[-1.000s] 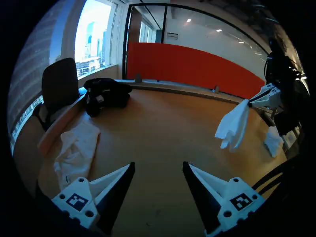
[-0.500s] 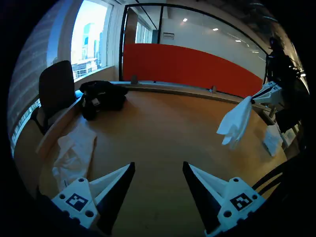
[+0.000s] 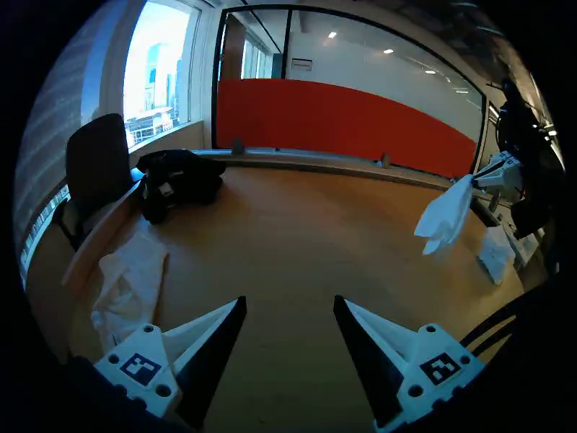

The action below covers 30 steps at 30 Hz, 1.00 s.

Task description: Fold towel

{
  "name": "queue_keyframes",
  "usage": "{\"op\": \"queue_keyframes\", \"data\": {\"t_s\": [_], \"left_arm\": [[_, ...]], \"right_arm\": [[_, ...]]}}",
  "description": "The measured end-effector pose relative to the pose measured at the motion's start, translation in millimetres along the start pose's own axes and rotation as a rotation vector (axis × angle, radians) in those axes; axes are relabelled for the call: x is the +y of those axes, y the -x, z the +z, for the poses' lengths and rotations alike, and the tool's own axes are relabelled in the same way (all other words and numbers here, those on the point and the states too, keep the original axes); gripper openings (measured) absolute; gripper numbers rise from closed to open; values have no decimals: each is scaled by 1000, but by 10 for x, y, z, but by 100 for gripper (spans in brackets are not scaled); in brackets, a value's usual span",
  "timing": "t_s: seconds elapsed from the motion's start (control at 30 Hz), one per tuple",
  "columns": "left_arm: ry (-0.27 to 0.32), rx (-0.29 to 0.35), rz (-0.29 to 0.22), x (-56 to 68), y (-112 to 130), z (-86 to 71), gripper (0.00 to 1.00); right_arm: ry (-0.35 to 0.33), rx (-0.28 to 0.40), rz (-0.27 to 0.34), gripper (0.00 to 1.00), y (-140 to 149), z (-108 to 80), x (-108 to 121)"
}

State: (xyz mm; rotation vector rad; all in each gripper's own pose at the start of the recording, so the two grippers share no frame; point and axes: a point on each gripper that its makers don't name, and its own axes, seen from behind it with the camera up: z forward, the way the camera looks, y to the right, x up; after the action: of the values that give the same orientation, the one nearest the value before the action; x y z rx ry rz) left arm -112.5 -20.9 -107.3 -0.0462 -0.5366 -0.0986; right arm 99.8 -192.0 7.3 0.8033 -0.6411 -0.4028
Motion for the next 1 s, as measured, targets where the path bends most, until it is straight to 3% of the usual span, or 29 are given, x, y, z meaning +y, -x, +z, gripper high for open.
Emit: {"op": "queue_keyframes", "data": {"t_s": [1.0], "left_arm": [[11,-21,57,304,-106,183,89]], "right_arm": [[155,-10,113,5,727,-943,1181]]}}
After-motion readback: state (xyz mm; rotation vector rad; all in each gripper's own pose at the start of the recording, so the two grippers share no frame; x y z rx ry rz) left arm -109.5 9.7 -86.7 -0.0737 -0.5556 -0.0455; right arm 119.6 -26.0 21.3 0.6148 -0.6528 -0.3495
